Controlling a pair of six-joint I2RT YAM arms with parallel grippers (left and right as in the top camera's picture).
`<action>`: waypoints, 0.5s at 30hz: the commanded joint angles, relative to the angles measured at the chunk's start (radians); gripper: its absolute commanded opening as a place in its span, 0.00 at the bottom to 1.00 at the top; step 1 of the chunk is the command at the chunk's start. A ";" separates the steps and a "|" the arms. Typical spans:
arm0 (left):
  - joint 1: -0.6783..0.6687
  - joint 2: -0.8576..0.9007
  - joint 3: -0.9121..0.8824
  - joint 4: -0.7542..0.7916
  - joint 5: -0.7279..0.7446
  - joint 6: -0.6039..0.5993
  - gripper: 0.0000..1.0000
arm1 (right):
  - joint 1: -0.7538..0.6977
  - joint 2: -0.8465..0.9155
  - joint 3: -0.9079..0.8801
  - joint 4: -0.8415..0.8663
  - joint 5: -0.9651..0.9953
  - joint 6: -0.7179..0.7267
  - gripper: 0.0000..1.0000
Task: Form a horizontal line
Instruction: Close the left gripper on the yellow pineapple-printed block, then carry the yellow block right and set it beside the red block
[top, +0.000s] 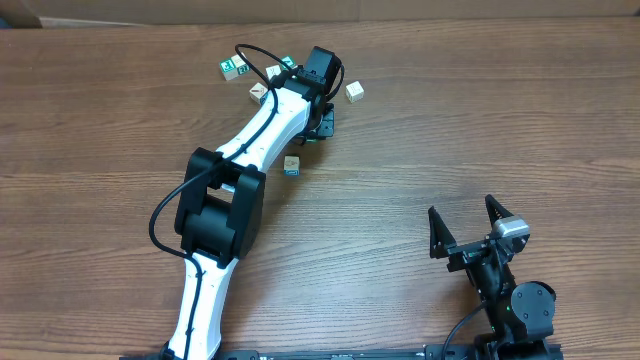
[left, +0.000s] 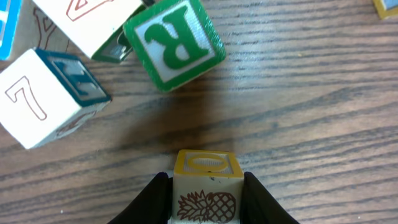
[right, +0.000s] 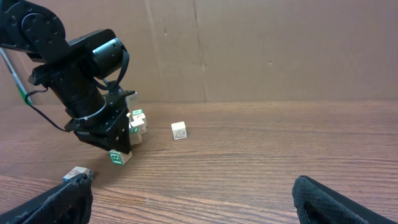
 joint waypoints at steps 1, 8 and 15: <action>-0.010 0.007 0.023 -0.024 -0.005 0.007 0.27 | -0.005 -0.012 -0.010 0.003 0.006 -0.004 1.00; -0.015 -0.083 0.023 -0.051 -0.007 -0.008 0.26 | -0.005 -0.012 -0.010 0.003 0.006 -0.004 1.00; -0.034 -0.230 0.023 -0.143 -0.007 -0.105 0.26 | -0.005 -0.012 -0.010 0.003 0.006 -0.004 1.00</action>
